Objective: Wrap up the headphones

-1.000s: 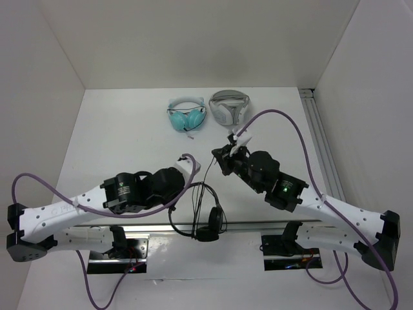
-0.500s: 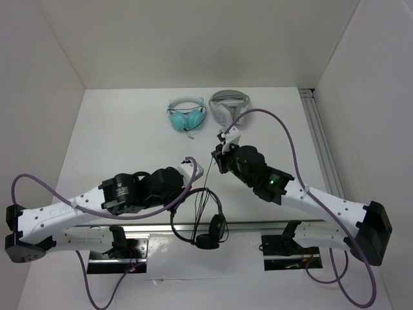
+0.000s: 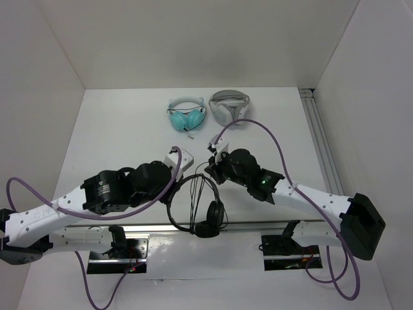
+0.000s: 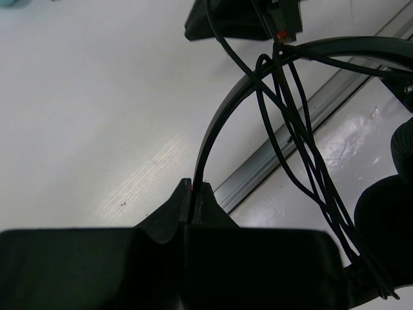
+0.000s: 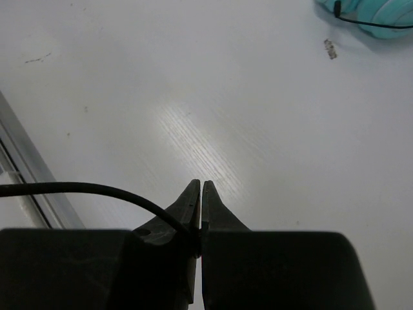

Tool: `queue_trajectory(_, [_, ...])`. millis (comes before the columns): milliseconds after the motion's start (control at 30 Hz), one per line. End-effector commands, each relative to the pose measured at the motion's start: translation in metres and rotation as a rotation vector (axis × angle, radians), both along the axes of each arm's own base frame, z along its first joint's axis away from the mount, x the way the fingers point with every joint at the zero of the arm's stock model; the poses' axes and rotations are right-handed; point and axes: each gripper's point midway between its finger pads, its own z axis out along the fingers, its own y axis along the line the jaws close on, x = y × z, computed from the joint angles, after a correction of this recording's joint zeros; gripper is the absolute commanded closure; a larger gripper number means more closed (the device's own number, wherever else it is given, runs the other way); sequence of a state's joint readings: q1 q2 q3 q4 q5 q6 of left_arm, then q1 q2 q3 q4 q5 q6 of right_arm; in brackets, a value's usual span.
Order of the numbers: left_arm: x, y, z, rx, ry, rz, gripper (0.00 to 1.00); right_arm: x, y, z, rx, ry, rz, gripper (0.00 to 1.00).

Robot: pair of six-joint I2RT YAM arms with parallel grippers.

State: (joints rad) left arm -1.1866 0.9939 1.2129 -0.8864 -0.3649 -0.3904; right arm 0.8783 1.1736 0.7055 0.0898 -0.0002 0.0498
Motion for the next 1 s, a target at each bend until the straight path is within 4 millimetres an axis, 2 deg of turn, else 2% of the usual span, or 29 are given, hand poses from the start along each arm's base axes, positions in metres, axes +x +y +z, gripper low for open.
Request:
queue_trajectory(0, [0.013, 0.005, 0.038, -0.085, -0.096, 0.066, 1.00, -0.007, 0.017, 0.006, 0.046, -0.015, 0.100, 1.00])
queue_trajectory(100, [0.023, 0.013, 0.048, -0.081, -0.147, 0.113, 1.00, -0.007, 0.018, 0.008, 0.071, -0.027, 0.098, 1.00])
queue_trajectory(233, [0.032, 0.025, 0.036, 0.048, -0.166, 0.162, 1.00, -0.005, 0.017, 0.008, 0.078, -0.037, 0.089, 1.00])
queue_trajectory(367, [0.037, 0.026, 0.039, 0.062, -0.180, 0.195, 1.00, -0.011, 0.024, 0.002, 0.081, -0.016, 0.138, 1.00])
queue_trajectory(500, [0.040, 0.028, 0.045, 0.054, -0.198, 0.224, 1.00, -0.021, 0.032, 0.000, 0.130, -0.004, 0.194, 0.91])
queue_trajectory(633, [0.042, 0.025, 0.057, 0.008, -0.220, 0.221, 1.00, -0.026, 0.039, 0.009, 0.184, -0.009, 0.234, 0.81])
queue_trajectory(767, [0.046, 0.020, 0.057, -0.010, -0.255, 0.201, 1.00, -0.027, 0.042, 0.018, 0.215, -0.024, 0.244, 0.71])
queue_trajectory(967, [0.047, 0.022, 0.069, -0.055, -0.298, 0.188, 1.00, -0.033, 0.041, 0.011, 0.224, 0.009, 0.272, 0.62])
